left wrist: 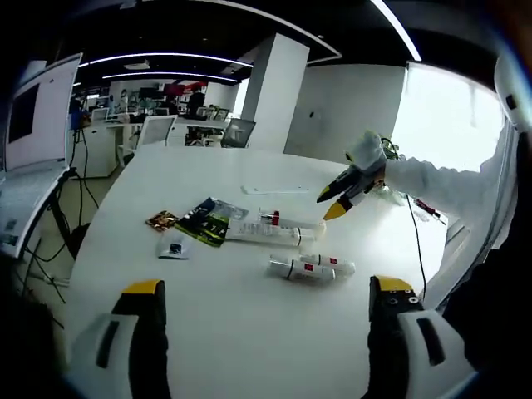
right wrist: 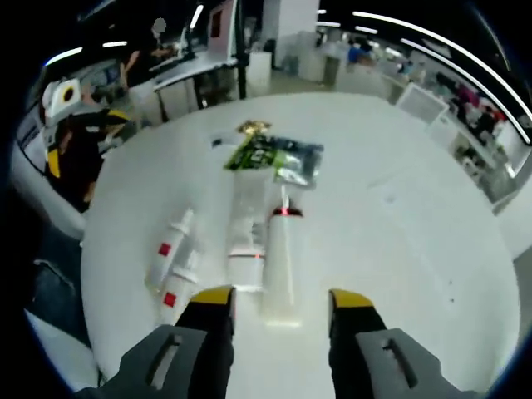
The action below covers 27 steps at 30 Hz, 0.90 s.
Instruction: Arrange the skincare products in the storage area until every visible bottle or jar stands upright without overlapping.
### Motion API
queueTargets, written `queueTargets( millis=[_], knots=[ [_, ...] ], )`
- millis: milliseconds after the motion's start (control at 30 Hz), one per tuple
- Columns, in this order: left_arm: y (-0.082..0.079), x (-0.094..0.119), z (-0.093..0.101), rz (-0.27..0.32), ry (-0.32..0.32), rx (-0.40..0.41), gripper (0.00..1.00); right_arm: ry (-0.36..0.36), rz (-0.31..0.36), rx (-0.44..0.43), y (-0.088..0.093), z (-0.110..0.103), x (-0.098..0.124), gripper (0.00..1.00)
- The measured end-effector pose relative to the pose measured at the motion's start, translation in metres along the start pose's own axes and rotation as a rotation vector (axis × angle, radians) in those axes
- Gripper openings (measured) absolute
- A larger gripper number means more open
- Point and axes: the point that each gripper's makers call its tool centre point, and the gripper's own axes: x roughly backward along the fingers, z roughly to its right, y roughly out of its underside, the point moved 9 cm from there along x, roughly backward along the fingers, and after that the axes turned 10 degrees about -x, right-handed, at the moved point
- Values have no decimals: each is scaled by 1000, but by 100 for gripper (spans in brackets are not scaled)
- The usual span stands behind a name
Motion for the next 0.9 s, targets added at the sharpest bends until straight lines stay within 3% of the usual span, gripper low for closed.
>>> queueTargets(
  millis=[533,900],
  knots=[
    [1,-12,-8,-36,-21,15,96,-43,-93,17,8,12,-39,37],
    [0,-17,-11,-49,-9,16,96,-91,-110,-29,8,12,-47,33]
  ],
)
